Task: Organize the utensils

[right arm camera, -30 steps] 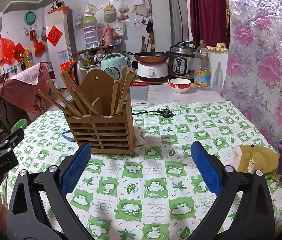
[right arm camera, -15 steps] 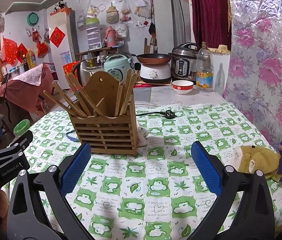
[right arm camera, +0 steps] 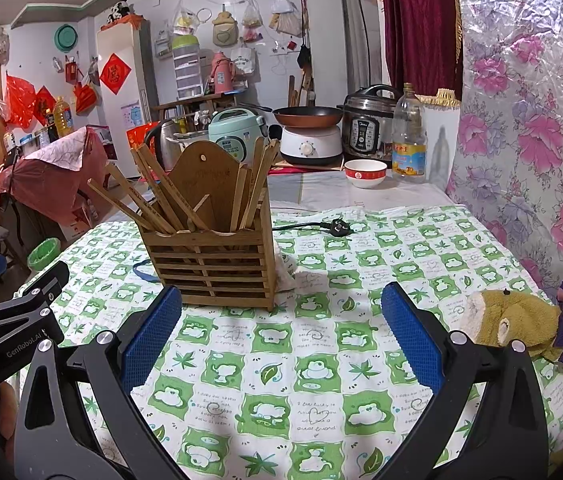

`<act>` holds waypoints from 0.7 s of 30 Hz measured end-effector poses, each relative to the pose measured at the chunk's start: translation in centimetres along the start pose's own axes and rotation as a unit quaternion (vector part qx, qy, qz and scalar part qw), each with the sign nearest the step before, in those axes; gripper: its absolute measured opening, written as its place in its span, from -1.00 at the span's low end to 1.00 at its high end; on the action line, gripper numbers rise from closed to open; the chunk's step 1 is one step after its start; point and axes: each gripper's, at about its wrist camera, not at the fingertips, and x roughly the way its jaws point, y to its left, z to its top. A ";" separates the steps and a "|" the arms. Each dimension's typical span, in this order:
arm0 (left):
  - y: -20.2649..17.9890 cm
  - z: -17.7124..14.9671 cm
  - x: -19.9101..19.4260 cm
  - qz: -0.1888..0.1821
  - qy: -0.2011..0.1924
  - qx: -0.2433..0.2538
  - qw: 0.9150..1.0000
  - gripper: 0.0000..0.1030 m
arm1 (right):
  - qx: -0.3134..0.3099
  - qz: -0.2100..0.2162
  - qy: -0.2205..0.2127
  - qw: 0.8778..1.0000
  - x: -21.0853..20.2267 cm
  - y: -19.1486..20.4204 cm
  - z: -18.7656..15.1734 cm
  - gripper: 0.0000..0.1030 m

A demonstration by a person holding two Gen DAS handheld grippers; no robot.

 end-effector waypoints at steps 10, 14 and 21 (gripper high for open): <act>-0.1 0.0 0.0 0.000 -0.001 0.001 1.000 0.89 | 0.001 0.001 0.000 1.000 0.0 0.0 0.0 0.88; -0.1 0.0 0.0 0.000 -0.002 0.001 1.000 0.89 | 0.000 0.000 0.000 1.000 0.0 0.0 0.0 0.88; -0.1 0.0 -0.1 -0.002 -0.002 0.002 1.000 0.89 | 0.000 0.000 0.000 1.000 0.0 0.0 0.0 0.88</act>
